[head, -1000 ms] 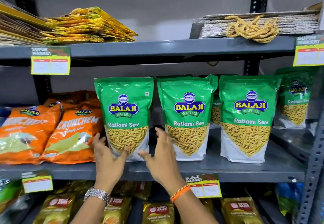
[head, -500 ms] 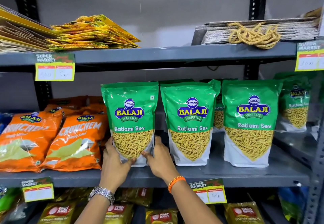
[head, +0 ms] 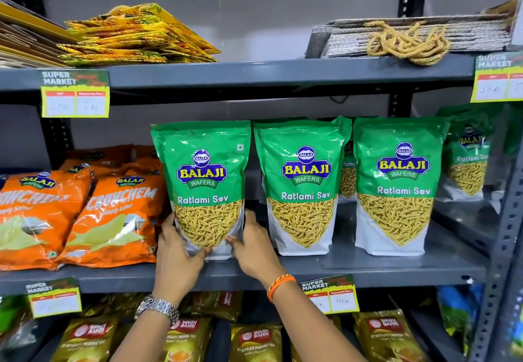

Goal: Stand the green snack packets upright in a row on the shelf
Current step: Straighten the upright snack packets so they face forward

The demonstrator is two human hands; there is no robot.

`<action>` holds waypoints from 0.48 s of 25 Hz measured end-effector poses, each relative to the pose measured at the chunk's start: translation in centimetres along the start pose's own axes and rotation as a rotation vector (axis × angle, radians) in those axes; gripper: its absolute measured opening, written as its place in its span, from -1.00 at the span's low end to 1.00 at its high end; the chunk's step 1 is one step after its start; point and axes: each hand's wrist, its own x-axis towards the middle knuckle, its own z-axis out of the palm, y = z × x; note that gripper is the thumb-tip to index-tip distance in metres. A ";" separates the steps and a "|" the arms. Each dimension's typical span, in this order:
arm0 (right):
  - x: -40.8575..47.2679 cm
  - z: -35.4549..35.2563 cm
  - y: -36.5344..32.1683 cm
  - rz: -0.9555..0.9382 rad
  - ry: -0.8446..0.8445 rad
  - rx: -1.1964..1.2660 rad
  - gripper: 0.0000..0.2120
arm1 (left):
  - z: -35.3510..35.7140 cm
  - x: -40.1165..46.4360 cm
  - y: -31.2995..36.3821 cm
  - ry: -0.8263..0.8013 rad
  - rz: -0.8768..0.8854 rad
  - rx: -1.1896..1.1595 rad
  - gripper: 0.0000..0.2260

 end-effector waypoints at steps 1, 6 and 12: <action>-0.1 -0.2 0.0 -0.001 -0.017 0.004 -0.39 | 0.0 0.0 0.0 0.002 0.000 -0.003 -0.07; -3.2 -3.1 1.4 -0.051 0.148 0.251 -0.44 | -0.1 -0.3 -0.2 0.032 0.021 0.003 -0.06; -6.7 -11.0 7.5 0.094 1.115 0.167 -0.16 | 1.1 -1.5 1.4 0.136 0.002 0.020 0.15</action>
